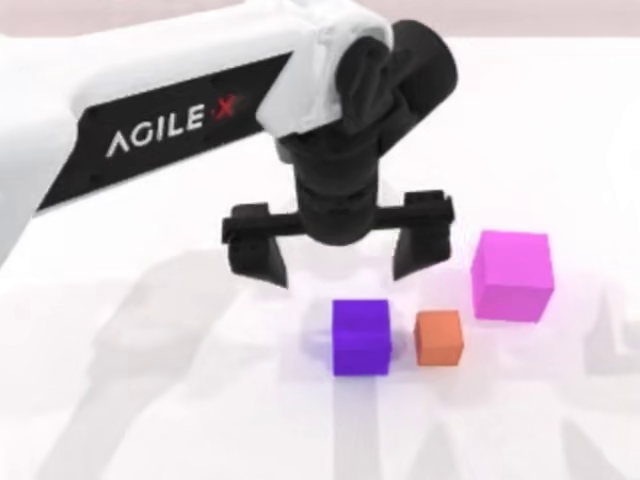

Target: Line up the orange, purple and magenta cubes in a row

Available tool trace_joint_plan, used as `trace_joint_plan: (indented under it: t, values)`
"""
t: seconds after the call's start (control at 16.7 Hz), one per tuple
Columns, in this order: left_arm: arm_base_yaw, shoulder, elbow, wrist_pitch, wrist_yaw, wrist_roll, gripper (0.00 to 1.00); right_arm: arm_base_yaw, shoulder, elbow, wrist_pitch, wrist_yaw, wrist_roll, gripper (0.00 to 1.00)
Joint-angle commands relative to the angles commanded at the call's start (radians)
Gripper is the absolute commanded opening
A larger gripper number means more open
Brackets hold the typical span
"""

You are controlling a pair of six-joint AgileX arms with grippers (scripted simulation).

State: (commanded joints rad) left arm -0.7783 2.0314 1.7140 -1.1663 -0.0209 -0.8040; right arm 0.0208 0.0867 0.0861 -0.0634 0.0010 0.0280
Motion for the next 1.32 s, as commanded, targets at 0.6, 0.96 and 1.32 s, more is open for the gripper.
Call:
trace_joint_plan:
  t: [0.6, 0.96, 1.32]
  values:
    - [0.332, -0.750, -0.722, 0.402, -0.006, 0.235, 1.00, 0.158, 0.792, 0.638, -0.469, -0.002, 0.187, 1.00]
    - [0.559, -1.327, -1.242, 0.709, 0.007, 0.469, 1.00, 0.264, 1.397, 1.060, -0.803, 0.001, 0.314, 1.00]
    - [0.729, -1.834, -1.596, 1.011, 0.017, 0.697, 1.00, 0.343, 1.784, 1.394, -1.035, 0.001, 0.413, 1.00]
